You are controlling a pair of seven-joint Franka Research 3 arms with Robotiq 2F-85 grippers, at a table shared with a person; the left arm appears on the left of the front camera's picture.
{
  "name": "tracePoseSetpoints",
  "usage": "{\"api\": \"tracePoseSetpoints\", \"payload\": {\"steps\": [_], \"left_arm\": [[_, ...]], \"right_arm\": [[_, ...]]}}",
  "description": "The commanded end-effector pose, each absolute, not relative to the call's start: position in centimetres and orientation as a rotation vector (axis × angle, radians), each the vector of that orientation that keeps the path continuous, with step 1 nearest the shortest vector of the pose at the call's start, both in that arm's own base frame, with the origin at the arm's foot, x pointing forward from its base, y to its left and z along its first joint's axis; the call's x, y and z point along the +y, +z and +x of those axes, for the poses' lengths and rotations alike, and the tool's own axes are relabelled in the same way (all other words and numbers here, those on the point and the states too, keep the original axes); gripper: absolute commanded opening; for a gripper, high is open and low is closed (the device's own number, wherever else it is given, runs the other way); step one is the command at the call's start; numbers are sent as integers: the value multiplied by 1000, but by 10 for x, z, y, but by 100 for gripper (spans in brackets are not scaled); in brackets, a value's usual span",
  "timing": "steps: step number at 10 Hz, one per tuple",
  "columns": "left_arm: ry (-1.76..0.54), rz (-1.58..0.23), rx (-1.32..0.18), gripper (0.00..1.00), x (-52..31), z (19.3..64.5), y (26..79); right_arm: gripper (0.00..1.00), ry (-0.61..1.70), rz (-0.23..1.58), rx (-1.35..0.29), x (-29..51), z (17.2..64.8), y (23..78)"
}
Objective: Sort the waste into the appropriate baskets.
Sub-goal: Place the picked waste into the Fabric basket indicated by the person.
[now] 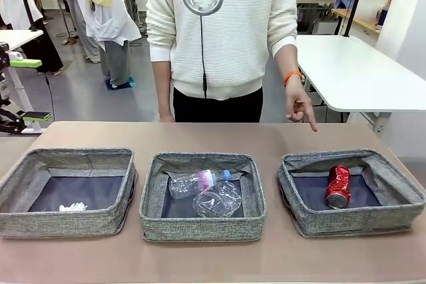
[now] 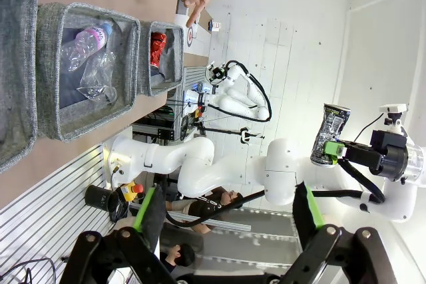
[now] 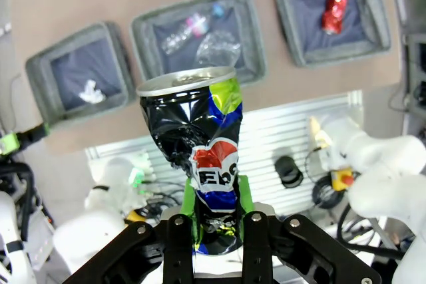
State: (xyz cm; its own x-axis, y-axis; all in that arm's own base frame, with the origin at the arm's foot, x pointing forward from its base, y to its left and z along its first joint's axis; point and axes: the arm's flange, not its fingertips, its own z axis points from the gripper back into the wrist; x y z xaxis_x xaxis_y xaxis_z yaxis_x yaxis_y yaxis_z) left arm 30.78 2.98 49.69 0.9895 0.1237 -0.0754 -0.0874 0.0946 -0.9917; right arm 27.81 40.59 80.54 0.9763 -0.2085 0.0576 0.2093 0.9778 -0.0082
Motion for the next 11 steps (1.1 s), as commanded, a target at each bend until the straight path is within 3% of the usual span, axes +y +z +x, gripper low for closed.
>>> {"api": "tracePoseSetpoints", "payload": {"steps": [1, 7, 10, 11], "left_arm": [[160, -1490, -33, 100, 27, 306, 501], [160, -1490, -33, 100, 27, 306, 501], [160, -1490, -33, 100, 27, 306, 501], [160, -1490, -33, 100, 27, 306, 501]], "right_arm": [[27, -210, -5, -54, 408, 277, 808], [27, -151, -44, -41, 388, 282, 791], [27, -221, -22, 38, 258, 272, 713], [27, -250, 62, 73, 212, 263, 689]]}}
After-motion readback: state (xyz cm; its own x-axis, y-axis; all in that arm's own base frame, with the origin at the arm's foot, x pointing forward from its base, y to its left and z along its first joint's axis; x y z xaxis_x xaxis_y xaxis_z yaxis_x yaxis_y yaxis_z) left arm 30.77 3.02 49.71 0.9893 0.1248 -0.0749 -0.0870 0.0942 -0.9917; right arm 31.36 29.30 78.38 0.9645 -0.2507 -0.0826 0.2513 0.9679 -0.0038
